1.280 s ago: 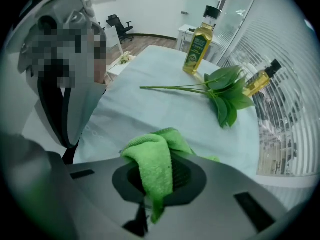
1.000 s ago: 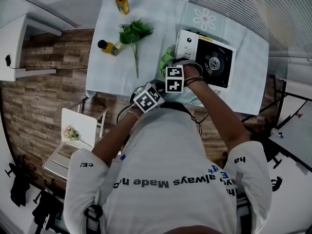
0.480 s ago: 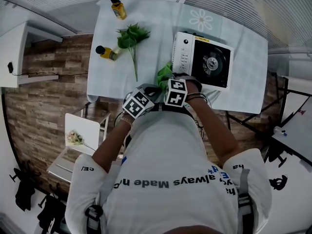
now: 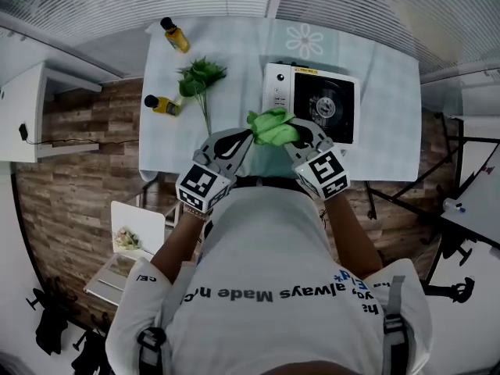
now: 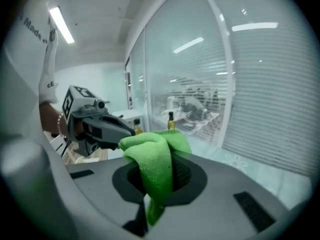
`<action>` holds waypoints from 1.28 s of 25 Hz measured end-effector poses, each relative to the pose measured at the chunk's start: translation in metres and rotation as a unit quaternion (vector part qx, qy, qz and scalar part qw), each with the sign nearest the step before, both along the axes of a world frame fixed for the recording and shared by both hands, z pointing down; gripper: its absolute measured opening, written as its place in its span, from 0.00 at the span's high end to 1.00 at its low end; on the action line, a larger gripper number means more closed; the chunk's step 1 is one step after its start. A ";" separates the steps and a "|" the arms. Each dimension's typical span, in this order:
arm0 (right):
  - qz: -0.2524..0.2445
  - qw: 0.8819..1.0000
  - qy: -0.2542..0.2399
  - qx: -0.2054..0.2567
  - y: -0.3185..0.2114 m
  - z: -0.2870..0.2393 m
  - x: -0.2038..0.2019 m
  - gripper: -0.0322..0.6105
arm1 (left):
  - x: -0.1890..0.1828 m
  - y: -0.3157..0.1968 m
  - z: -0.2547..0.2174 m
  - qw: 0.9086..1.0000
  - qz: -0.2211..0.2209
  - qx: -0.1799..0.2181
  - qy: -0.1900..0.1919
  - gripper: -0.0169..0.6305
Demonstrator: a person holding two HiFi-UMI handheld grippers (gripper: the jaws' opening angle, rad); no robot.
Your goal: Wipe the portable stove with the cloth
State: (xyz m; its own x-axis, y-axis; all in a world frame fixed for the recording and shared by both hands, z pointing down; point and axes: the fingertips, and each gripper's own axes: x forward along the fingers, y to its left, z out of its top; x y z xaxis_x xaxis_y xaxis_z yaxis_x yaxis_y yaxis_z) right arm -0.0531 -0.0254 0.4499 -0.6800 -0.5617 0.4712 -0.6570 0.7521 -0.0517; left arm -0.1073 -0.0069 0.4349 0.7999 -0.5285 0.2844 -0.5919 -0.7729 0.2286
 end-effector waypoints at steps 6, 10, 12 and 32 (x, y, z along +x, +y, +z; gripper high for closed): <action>0.091 0.990 -0.075 0.078 -0.004 -0.088 0.055 0.91 | 0.028 -0.015 -0.078 0.995 -0.032 0.088 0.023 0.95; 0.110 0.984 -0.084 0.111 0.001 -0.130 0.083 0.91 | 0.048 -0.016 -0.120 0.991 -0.043 0.123 0.042 0.95; 0.119 0.981 -0.089 0.125 0.005 -0.151 0.097 0.91 | 0.055 -0.016 -0.136 0.988 -0.054 0.137 0.048 0.95; 0.154 0.966 -0.111 0.177 0.018 -0.232 0.174 0.91 | 0.124 -0.025 -0.209 0.978 -0.053 0.177 0.094 0.95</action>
State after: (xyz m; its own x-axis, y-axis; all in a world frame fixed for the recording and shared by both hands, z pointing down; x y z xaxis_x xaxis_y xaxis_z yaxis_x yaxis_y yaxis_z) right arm 0.1208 -0.0075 0.2182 -0.5169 -0.8527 0.0751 -0.8548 0.5189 0.0077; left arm 0.0162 -0.0316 0.2263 0.7556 -0.6502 -0.0789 -0.6464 -0.7597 0.0702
